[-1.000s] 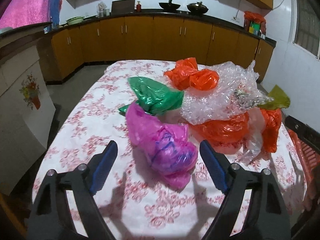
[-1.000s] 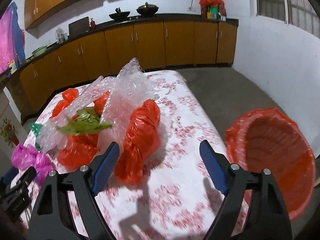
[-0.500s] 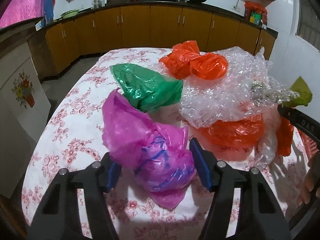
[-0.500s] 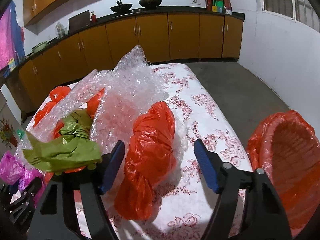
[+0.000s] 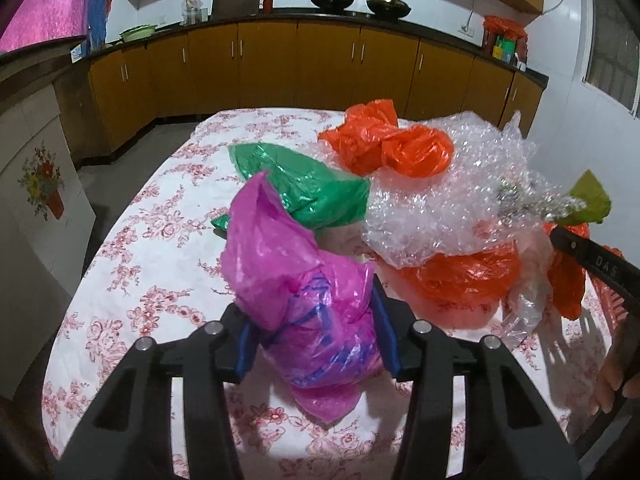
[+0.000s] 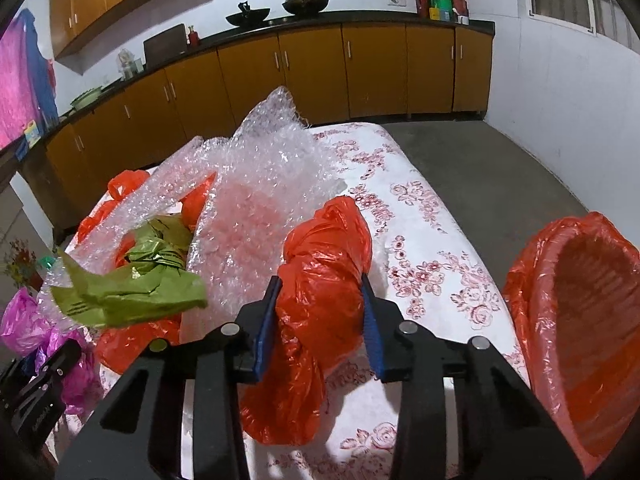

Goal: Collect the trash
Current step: 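Carry both bags over the orange basket and open both tools to drop them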

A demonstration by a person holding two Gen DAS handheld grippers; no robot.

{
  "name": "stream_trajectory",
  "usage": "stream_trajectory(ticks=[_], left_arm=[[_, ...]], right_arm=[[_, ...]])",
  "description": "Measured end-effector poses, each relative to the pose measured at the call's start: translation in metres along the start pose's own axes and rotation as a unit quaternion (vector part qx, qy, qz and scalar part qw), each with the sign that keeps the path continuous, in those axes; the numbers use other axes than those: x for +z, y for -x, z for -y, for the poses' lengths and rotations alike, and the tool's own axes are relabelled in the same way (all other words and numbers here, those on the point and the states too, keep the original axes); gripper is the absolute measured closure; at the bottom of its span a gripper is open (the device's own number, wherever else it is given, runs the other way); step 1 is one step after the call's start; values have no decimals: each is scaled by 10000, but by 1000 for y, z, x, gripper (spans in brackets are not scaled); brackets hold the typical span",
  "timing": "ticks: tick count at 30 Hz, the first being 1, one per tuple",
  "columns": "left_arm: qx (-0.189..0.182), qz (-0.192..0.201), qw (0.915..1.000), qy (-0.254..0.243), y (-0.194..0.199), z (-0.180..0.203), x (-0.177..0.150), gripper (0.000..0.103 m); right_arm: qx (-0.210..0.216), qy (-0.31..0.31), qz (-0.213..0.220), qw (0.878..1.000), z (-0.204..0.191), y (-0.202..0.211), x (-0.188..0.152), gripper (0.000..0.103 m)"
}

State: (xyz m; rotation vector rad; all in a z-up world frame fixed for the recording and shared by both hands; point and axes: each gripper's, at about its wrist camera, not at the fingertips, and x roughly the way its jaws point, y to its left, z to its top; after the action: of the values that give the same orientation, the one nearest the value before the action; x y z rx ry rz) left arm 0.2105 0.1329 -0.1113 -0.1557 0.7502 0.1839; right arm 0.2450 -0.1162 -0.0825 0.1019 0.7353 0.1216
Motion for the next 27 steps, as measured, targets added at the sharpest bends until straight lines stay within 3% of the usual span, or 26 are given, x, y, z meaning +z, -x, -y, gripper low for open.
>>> stream_trajectory(ticks=[15,27], left_arm=[[-385,629,9972,-88,71,15,16,55],[-1383,850,9842,-709,114,104,27,55]], right_arm=[[29,-191,372,9991,33,57,-9,65],[-362,-736,818,9933,103,124,-19,65]])
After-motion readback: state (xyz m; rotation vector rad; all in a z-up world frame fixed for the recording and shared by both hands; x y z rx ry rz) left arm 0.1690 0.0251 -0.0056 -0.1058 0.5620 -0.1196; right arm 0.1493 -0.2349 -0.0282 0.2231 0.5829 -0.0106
